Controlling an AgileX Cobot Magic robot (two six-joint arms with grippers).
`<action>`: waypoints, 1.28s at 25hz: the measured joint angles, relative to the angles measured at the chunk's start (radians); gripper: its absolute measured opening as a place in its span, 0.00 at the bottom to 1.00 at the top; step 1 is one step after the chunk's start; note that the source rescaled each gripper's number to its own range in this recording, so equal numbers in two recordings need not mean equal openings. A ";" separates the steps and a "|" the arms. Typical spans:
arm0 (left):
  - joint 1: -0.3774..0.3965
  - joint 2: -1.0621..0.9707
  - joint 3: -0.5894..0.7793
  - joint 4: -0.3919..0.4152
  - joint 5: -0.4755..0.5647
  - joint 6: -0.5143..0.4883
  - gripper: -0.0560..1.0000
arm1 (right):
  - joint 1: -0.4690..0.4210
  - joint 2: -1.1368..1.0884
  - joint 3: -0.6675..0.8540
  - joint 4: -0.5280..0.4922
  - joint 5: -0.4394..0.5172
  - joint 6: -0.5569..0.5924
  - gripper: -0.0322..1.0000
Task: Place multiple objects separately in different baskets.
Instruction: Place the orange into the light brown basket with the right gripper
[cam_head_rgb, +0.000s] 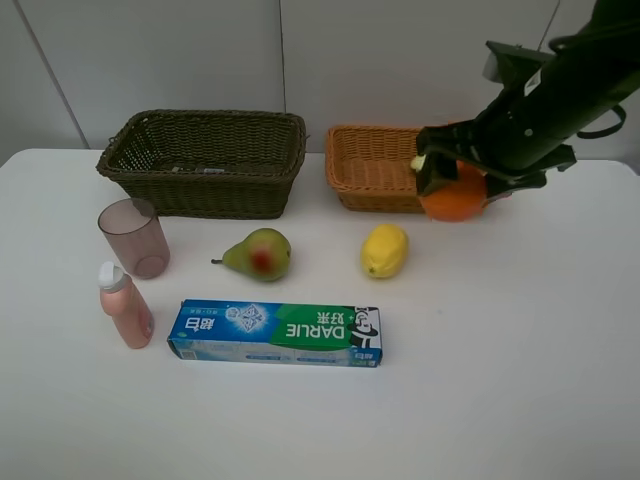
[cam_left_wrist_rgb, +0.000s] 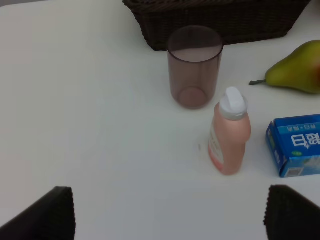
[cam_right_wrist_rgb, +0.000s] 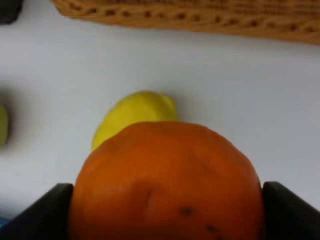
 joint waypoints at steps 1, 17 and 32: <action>0.000 0.000 0.000 0.000 0.000 0.000 1.00 | 0.000 0.000 -0.019 -0.010 -0.006 0.000 0.61; 0.000 0.000 0.000 0.000 0.000 0.000 1.00 | -0.116 0.192 -0.202 -0.093 -0.186 0.000 0.61; 0.000 0.000 0.000 0.000 0.000 0.000 1.00 | -0.175 0.399 -0.211 -0.197 -0.373 0.001 0.61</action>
